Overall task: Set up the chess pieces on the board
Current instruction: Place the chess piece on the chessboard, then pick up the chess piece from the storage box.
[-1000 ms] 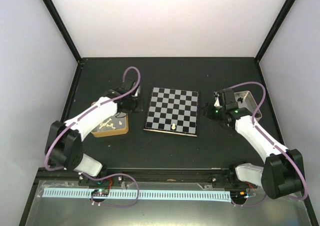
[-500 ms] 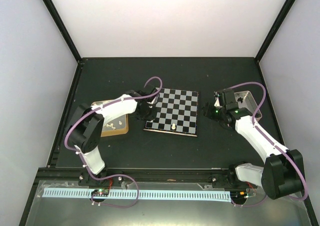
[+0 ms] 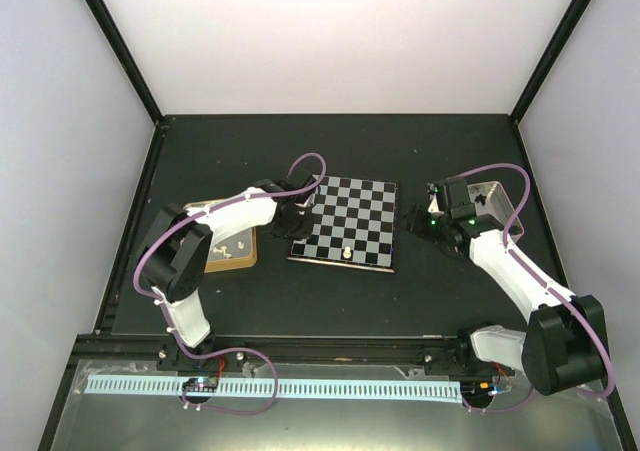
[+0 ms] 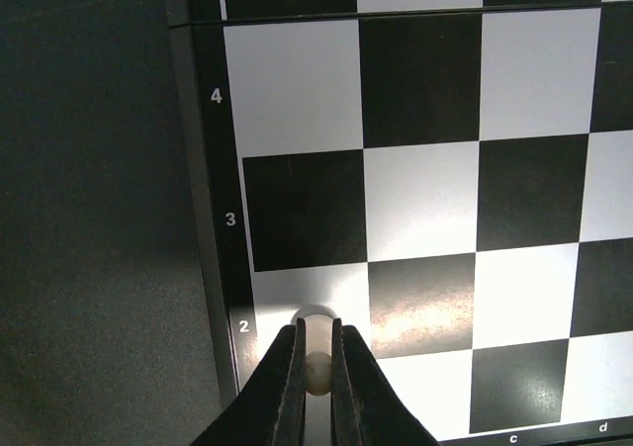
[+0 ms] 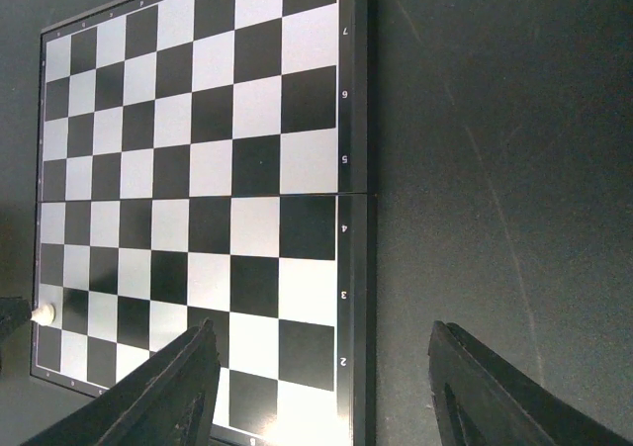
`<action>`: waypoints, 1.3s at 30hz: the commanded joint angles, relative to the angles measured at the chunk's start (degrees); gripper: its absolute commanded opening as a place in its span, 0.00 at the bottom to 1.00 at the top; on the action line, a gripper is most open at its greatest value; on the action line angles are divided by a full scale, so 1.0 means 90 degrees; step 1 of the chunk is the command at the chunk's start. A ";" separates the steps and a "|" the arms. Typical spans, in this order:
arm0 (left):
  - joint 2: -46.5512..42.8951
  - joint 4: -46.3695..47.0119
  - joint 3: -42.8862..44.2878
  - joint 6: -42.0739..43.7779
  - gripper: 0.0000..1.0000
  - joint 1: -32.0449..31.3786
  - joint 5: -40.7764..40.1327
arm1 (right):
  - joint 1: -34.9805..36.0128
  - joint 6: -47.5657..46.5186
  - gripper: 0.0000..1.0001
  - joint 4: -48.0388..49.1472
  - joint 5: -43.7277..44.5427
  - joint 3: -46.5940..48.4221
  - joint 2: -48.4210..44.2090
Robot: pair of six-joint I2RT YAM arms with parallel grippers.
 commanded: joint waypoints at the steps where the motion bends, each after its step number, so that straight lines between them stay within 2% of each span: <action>1: 0.0090 0.0138 0.0076 0.0030 0.05 -0.0029 -0.0136 | 0.0019 0.0044 0.60 0.0076 0.0056 -0.0070 0.0001; 7: 0.0118 0.0159 0.0044 0.0023 0.09 -0.0024 -0.0218 | 0.0026 0.0044 0.60 0.0083 0.0046 -0.0081 -0.0012; 8: 0.0128 0.0126 0.0051 0.0017 0.13 -0.0029 -0.0233 | 0.0015 0.0047 0.60 0.0077 0.0046 -0.0081 -0.0020; 13: -0.0138 -0.0028 0.0070 0.0015 0.50 -0.0017 -0.0421 | 0.0021 0.0070 0.60 0.0083 0.0016 -0.0107 -0.0169; 14: -0.0222 -0.0038 0.0080 0.0027 0.53 -0.0010 -0.0448 | 0.0017 0.0079 0.60 0.0099 0.0008 -0.0109 -0.0196; 17: -0.0477 -0.0149 0.0166 0.0038 0.55 0.0050 -0.0549 | 0.0028 0.0080 0.60 0.0106 -0.0061 -0.0065 -0.0231; 22: -0.1086 -0.0138 -0.0149 -0.0181 0.53 0.0403 -0.0940 | 0.0017 0.0052 0.60 0.0137 -0.0150 -0.0042 -0.0182; 30: -0.2818 0.0037 -0.1543 -0.0707 0.49 0.1913 -0.0761 | 0.0024 0.0060 0.60 0.0316 -0.0364 -0.0114 -0.0108; 34: -0.3473 -0.0050 -0.2243 -0.0940 0.59 0.2666 -0.0786 | 0.0016 0.0043 0.60 0.0451 -0.0489 -0.0103 0.0115; 37: -0.3585 -0.0108 -0.2601 -0.1059 0.69 0.3179 -0.0750 | 0.0015 0.0002 0.60 0.0563 -0.0597 -0.0088 0.0318; 39: -0.3560 -0.0076 -0.2744 -0.1106 0.71 0.3488 -0.0784 | 0.0018 -0.0061 0.60 0.0601 -0.0640 -0.0069 0.0479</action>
